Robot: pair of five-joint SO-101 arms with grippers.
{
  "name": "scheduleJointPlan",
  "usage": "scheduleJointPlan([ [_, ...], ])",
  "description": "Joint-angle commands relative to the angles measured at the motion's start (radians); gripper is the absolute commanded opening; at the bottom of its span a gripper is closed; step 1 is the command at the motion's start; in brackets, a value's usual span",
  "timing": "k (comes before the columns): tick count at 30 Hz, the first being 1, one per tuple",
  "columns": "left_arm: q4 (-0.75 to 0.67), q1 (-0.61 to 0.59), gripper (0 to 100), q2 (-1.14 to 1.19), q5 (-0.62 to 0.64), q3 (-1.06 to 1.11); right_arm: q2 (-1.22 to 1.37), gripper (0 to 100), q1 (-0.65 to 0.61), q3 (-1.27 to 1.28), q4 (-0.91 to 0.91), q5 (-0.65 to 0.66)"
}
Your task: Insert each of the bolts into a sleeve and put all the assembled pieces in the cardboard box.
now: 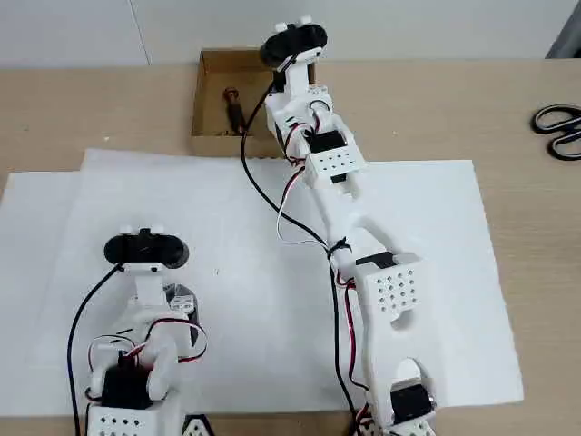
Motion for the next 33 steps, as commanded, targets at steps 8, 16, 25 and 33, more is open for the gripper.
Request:
scheduleJointPlan([
  [8,-0.031,0.003,1,-0.011,-0.005,-0.004,-0.027,7.7,-0.042,-0.078,0.128,0.091],
  [16,-0.031,0.003,1,-0.011,-0.005,-0.004,-0.028,27.3,-0.039,-0.094,0.18,0.104],
  [25,-0.031,0.003,1,-0.011,-0.005,-0.004,-0.045,22.5,-0.039,-0.273,0.3,0.098],
  [33,-0.031,0.003,1,-0.011,-0.005,-0.004,-0.105,0.0,-0.021,-0.381,0.541,0.097],
])
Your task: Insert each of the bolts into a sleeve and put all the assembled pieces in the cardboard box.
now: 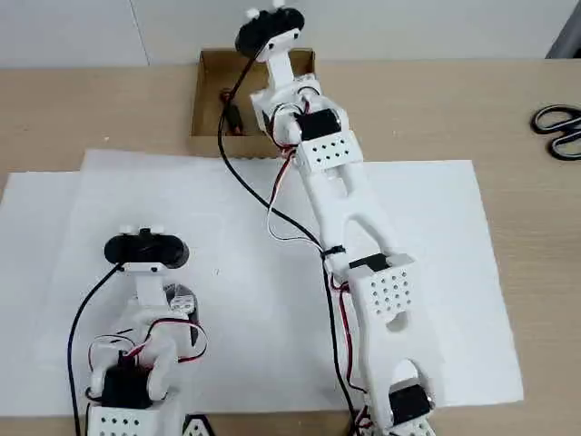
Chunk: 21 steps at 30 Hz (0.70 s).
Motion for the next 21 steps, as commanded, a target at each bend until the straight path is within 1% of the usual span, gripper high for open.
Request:
scheduleJointPlan([
  [1,-0.031,0.003,1,-0.011,-0.005,-0.004,-0.114,1.0,0.021,-0.086,0.088,0.002],
  [7,-0.031,0.003,1,-0.011,-0.005,-0.004,-0.185,0.2,0.064,-0.152,0.3,0.0],
  [12,-0.031,0.003,1,-0.011,-0.005,-0.004,-0.275,0.2,0.065,-0.209,0.547,-0.12],
  [19,-0.031,0.003,1,-0.011,-0.005,-0.004,-0.374,0.2,0.068,-0.292,0.783,-0.169],
  [21,-0.031,0.003,1,-0.011,-0.005,-0.004,-0.401,0.2,0.065,-0.293,0.819,-0.195],
])
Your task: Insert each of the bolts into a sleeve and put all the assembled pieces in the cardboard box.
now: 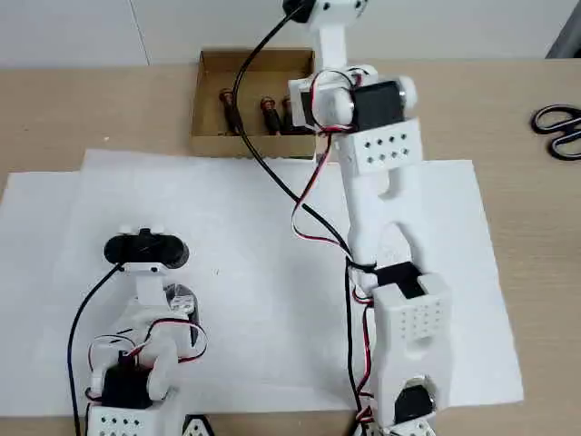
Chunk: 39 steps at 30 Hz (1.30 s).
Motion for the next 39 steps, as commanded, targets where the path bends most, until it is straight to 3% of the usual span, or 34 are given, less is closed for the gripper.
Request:
scheduleJointPlan([
  [1,-0.031,0.003,1,-0.011,-0.005,-0.004,-0.102,0.2,0.004,-0.044,0.051,-0.043],
  [9,-0.031,0.003,1,-0.011,-0.005,-0.004,-0.314,0.2,0.01,-0.031,0.054,-0.043],
  [17,-0.031,0.003,1,-0.011,-0.005,-0.004,-0.602,0.2,0.065,0.299,0.053,-0.038],
  [21,-0.031,0.003,1,-0.011,-0.005,-0.004,-0.803,0.2,0.065,0.543,0.048,0.029],
  [27,-0.031,0.003,1,-0.011,-0.005,-0.004,-1.086,0.2,0.091,0.91,0.008,0.028],
  [34,-0.031,0.003,1,-0.011,-0.005,-0.004,-1.512,0.3,0.127,1.467,-0.285,0.037],
  [39,-0.031,0.003,1,-0.011,-0.005,-0.004,-1.868,0.3,0.122,1.869,-0.437,0.155],
])
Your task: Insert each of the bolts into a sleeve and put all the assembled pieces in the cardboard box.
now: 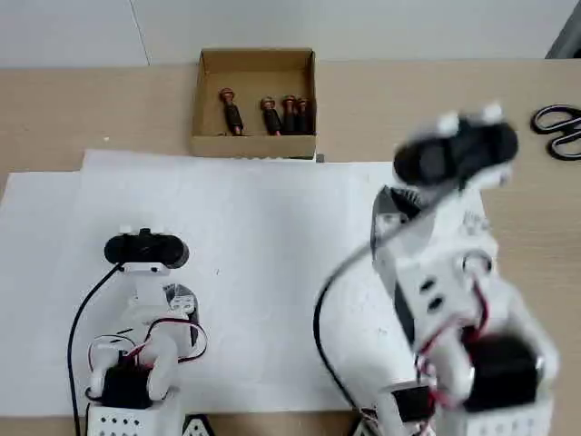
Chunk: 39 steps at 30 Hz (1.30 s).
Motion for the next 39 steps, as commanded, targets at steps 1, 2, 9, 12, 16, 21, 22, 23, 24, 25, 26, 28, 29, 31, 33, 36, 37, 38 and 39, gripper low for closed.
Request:
scheduleJointPlan([
  [1,-0.031,0.003,1,-0.011,-0.005,-0.004,-0.268,0.3,0.005,0.265,-0.082,0.083],
  [2,-0.031,0.003,1,-0.011,-0.005,-0.004,-0.334,0.3,0.007,0.316,-0.082,0.097],
  [9,-0.031,0.003,1,-0.011,-0.005,-0.004,-0.687,0.3,0.008,0.549,-0.041,0.123],
  [12,-0.031,0.003,1,-0.011,-0.005,-0.004,-0.659,0.3,0.01,0.551,0.024,0.115],
  [16,-0.031,0.003,1,-0.011,-0.005,-0.004,-0.673,0.3,0.01,0.583,0.033,0.117],
  [21,-0.031,0.003,1,-0.011,-0.005,-0.004,-0.673,0.3,0.01,0.678,0.061,0.117],
  [22,-0.031,0.003,1,-0.011,-0.005,-0.004,-0.673,0.3,0.01,0.701,0.061,0.12],
  [23,-0.031,0.003,1,-0.011,-0.005,-0.004,-0.673,0.3,0.01,0.727,0.059,0.121],
  [24,-0.031,0.003,1,-0.011,-0.005,-0.004,-0.673,0.3,0.01,0.755,0.054,0.121],
  [25,-0.031,0.003,1,-0.011,-0.005,-0.004,-0.673,0.3,0.01,0.779,0.051,0.121],
  [26,-0.031,0.003,1,-0.011,-0.005,-0.004,-0.673,0.3,0.01,0.801,0.051,0.121],
  [28,-0.031,0.003,1,-0.011,-0.005,-0.004,-0.673,0.3,0.01,0.839,0.053,0.121],
  [29,-0.031,0.003,1,-0.011,-0.005,-0.004,-0.673,0.3,0.01,0.856,0.058,0.123],
  [31,-0.031,0.003,1,-0.011,-0.005,-0.004,-0.673,0.3,0.01,0.898,0.059,0.123],
  [33,-0.031,0.003,1,-0.011,-0.005,-0.004,-0.673,0.3,0.01,0.924,0.059,0.123],
  [36,-0.031,0.003,1,-0.011,-0.005,-0.004,-0.673,0.3,0.015,0.965,0.059,0.123],
  [37,-0.031,0.003,1,-0.011,-0.005,-0.004,-0.673,0.3,0.028,0.987,0.056,0.123],
  [38,-0.031,0.003,1,-0.011,-0.005,-0.004,-0.673,0.3,0.047,1.01,0.05,0.123],
  [39,-0.031,0.003,1,-0.011,-0.005,-0.004,-0.673,0.3,0.064,1.033,0.045,0.123],
])
